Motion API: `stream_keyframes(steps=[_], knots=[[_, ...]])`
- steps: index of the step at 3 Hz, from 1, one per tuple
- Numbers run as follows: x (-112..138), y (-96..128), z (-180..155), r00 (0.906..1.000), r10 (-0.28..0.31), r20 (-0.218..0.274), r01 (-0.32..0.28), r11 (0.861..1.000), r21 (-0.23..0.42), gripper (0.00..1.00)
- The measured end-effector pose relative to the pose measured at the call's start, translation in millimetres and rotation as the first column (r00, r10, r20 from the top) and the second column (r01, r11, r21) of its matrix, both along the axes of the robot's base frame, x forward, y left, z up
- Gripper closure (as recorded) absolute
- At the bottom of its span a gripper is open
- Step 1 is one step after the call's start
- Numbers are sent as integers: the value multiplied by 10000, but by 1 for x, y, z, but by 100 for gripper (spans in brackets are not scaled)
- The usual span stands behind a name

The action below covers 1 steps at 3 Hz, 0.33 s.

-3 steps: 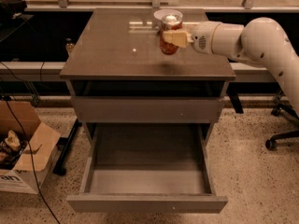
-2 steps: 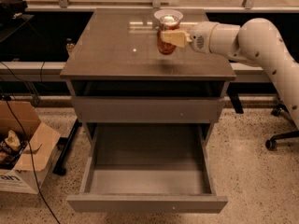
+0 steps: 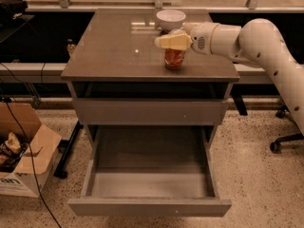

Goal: Pick coke can from middle drawer and place on counter

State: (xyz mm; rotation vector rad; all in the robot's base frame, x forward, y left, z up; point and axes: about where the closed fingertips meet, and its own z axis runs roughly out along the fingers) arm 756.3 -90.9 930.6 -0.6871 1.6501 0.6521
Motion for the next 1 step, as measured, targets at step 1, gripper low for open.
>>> stream_keyframes(steps=[1], knots=[[0,0,0,10000,0,0,0,10000,0,0]])
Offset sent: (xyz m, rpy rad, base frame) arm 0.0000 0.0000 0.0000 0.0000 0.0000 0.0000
